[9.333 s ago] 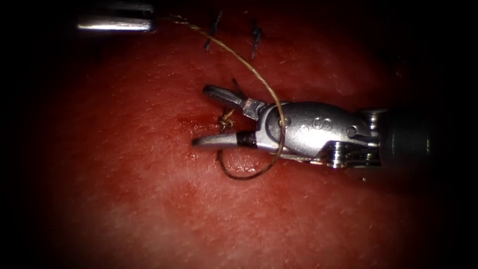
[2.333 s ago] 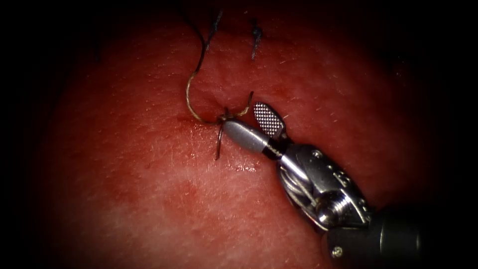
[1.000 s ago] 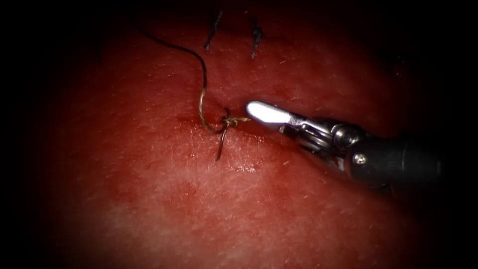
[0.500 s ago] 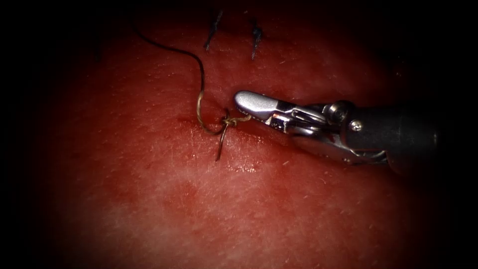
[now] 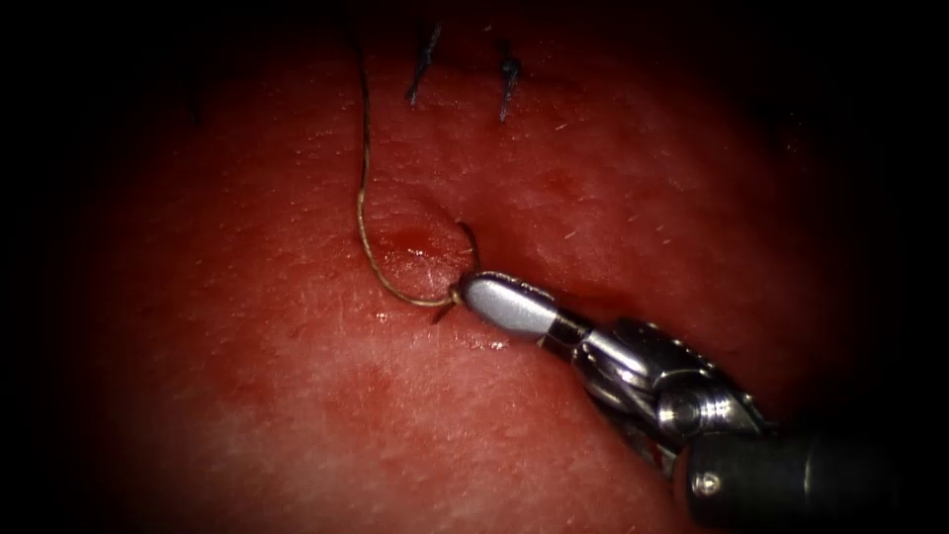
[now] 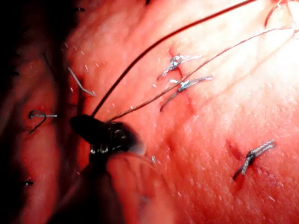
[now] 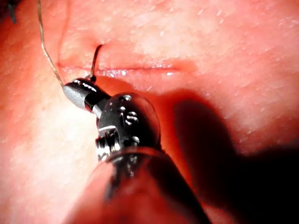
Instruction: Wound Closure
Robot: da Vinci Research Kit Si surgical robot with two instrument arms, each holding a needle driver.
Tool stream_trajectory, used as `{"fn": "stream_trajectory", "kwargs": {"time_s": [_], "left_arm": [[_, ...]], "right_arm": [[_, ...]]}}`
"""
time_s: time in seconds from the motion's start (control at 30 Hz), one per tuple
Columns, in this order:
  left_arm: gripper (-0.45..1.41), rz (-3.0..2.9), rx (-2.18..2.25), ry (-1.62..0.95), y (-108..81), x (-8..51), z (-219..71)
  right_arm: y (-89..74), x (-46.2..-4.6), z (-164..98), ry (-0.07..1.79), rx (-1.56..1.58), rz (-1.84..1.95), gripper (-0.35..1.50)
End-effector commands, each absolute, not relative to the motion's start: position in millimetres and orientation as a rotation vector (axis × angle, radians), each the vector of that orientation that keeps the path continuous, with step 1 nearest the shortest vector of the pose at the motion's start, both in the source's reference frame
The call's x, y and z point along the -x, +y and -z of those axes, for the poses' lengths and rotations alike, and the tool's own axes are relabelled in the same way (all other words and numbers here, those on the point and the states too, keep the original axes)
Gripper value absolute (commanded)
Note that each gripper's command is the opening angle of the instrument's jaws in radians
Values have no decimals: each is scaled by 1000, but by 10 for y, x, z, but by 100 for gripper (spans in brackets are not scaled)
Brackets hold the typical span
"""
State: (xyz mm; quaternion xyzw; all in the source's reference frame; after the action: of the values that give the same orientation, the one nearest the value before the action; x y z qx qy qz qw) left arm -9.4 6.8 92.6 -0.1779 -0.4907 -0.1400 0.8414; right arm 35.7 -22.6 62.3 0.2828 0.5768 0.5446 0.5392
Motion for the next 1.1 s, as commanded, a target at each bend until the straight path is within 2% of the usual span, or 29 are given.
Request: {"fn": "stream_trajectory", "kwargs": {"time_s": [0.03,0.4,1.0,1.03,1.07,1.1], "left_arm": [[-45,288,405,-1026,71,103,-931],[-45,357,585,-956,152,93,-905],[-45,361,599,-967,168,72,-905],[-45,353,579,-984,157,75,-902],[-45,349,569,-996,150,77,-899],[-45,345,562,-998,144,78,-896]], "right_arm": [[-240,-366,-622,1375,-655,-1269,-35],[-262,-369,-634,1416,-486,-1098,-35],[-260,-372,-645,1454,-421,-1071,-35],[-246,-371,-641,1494,-372,-1061,59],[-240,-370,-638,1508,-362,-1070,108],[-235,-369,-635,1524,-346,-1075,121]]}}
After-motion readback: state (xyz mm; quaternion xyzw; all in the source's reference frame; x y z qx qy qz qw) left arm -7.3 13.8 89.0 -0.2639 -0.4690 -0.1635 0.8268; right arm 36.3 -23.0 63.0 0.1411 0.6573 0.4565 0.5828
